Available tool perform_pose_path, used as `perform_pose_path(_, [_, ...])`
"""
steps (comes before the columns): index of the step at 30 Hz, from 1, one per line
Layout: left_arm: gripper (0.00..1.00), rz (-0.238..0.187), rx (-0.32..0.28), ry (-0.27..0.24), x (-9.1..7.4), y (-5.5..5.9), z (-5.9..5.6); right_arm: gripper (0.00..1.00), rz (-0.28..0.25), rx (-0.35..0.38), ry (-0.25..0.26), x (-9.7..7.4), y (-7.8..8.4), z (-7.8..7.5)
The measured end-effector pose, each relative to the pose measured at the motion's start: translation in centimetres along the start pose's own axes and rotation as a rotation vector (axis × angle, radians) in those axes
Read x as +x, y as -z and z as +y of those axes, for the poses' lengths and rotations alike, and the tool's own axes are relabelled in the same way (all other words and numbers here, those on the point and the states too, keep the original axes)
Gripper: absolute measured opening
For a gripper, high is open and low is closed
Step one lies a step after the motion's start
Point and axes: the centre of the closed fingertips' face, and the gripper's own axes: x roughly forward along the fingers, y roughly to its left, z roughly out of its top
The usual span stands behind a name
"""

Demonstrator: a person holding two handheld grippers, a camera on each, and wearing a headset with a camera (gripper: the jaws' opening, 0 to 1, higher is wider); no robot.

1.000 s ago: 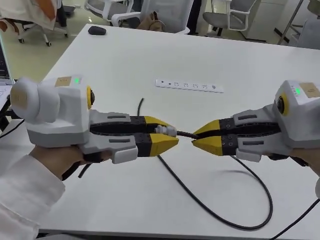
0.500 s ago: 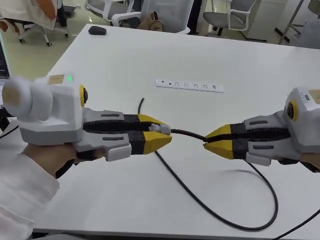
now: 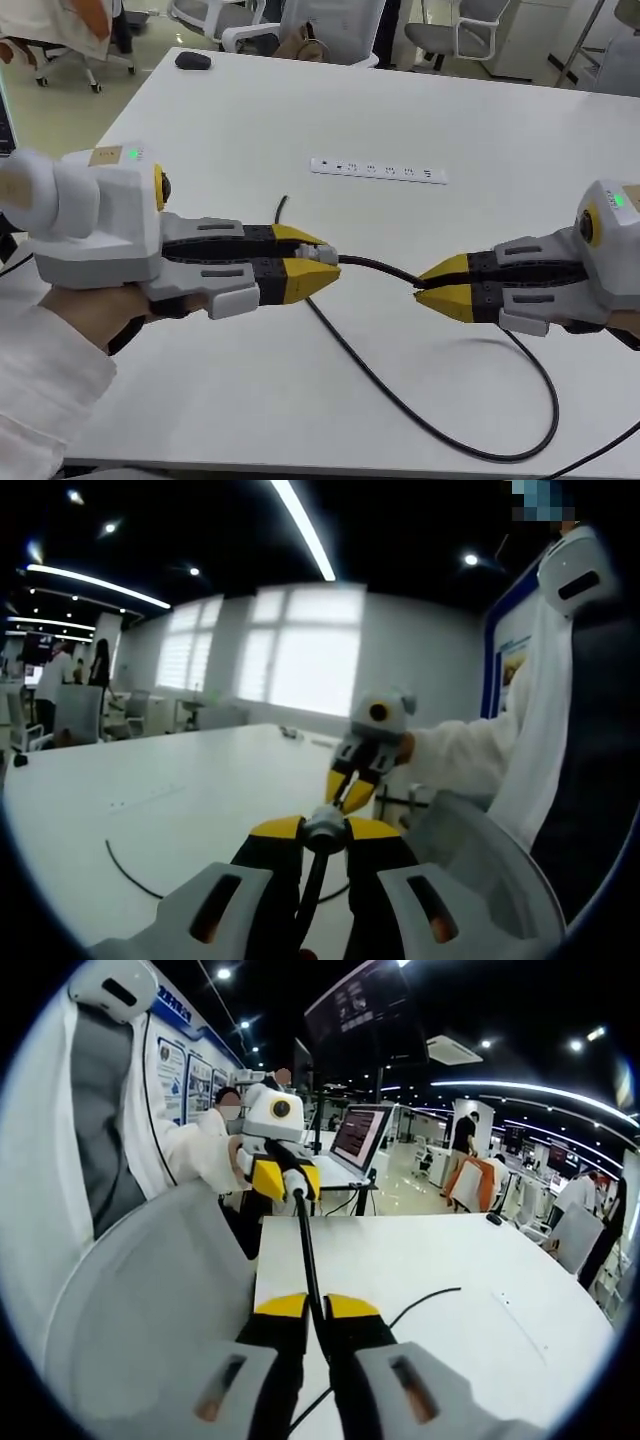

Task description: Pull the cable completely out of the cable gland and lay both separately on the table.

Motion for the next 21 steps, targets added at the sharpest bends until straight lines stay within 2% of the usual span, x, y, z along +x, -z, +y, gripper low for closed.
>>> perform_pose_path(3, [0.17, 0.006, 0.005, 0.003, 0.1, 0.0, -0.1, 0.06, 0.008, 0.009, 0.008, 0.0, 0.2, -0.2])
perform_pose_path(5, [0.17, 0.003, 0.006, 0.004, 0.2, -0.1, -0.2, 0.07, 0.072, -0.008, 0.036, 0.1, 1.2, -0.7])
perform_pose_path(6, [0.17, 0.003, 0.006, 0.004, 0.2, -0.1, -0.2, 0.1, 0.077, -0.036, 0.04, 0.3, 1.2, -0.7])
perform_pose_path(8, [0.17, 0.001, 0.008, 0.006, 0.2, -0.2, -0.2, 0.15, 0.058, -0.036, 0.038, 0.5, 0.8, -0.5])
perform_pose_path(12, [0.17, 0.0, 0.009, 0.004, 0.3, -0.3, -0.2, 0.15, 0.039, -0.036, 0.035, 0.7, -0.3, -0.5])
perform_pose_path(14, [0.17, 0.0, 0.01, 0.003, 0.3, -0.3, -0.2, 0.16, 0.046, -0.081, 0.03, 1.1, -1.2, -0.4])
perform_pose_path(19, [0.17, 0.001, 0.012, 0.011, 0.5, -0.4, -0.5, 0.16, -0.007, -0.126, 0.003, 2.2, -3.7, 0.1])
perform_pose_path(21, [0.17, 0.0, 0.014, 0.015, 0.6, -0.4, -0.6, 0.16, -0.051, -0.126, -0.024, 2.5, -4.9, 0.6])
